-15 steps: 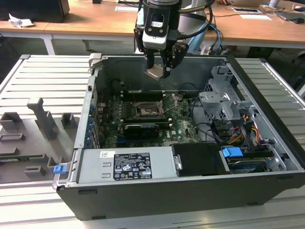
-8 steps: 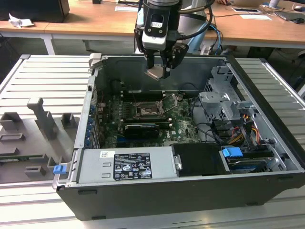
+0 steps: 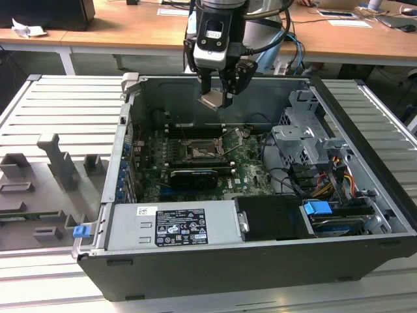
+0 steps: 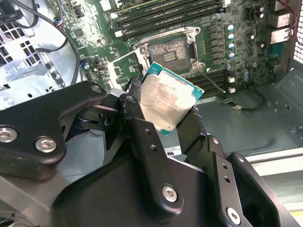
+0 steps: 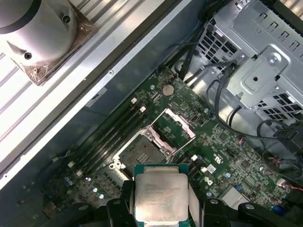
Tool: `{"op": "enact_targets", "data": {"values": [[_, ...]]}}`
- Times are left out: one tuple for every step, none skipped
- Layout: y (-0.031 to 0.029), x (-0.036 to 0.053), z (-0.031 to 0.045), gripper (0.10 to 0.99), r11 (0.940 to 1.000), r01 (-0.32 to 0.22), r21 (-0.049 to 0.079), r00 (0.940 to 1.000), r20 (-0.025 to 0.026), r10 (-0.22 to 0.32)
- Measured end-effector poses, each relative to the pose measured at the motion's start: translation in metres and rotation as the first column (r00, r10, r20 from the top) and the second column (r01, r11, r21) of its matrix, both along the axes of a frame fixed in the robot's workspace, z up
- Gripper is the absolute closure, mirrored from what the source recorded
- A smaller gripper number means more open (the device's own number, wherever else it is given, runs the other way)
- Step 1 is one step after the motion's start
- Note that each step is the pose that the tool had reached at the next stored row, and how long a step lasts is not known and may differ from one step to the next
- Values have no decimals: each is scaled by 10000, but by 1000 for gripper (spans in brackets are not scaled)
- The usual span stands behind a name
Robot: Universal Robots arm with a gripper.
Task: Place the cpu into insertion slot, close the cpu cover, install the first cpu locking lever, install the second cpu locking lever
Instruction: 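Place the cpu into insertion slot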
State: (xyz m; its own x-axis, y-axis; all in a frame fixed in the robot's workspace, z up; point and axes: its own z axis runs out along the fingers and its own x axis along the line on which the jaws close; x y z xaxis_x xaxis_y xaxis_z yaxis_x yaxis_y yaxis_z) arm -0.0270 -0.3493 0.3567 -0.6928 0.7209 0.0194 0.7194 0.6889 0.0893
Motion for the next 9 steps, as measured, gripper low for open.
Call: {"op": "enact_targets", "data": {"values": [[0, 0, -2, 545, 10000, 17, 0, 10000, 0, -17], [0, 0, -3, 545, 10000, 29, 0, 10000, 0, -29], [0, 0, -4, 545, 10000, 45, 0, 10000, 0, -45], [0, 0, -5, 545, 10000, 55, 0, 10000, 0, -55], [0, 0, -6, 545, 10000, 66, 1, 10000, 0, -66], [0, 0, -8, 545, 10000, 83, 0, 10000, 0, -83], [0, 0, -9, 545, 10000, 96, 1, 10000, 0, -96], [0, 0, -10, 545, 9999, 107, 0, 9999, 0, -107], [0, 0, -11, 545, 9999, 120, 0, 9999, 0, -120]]}}
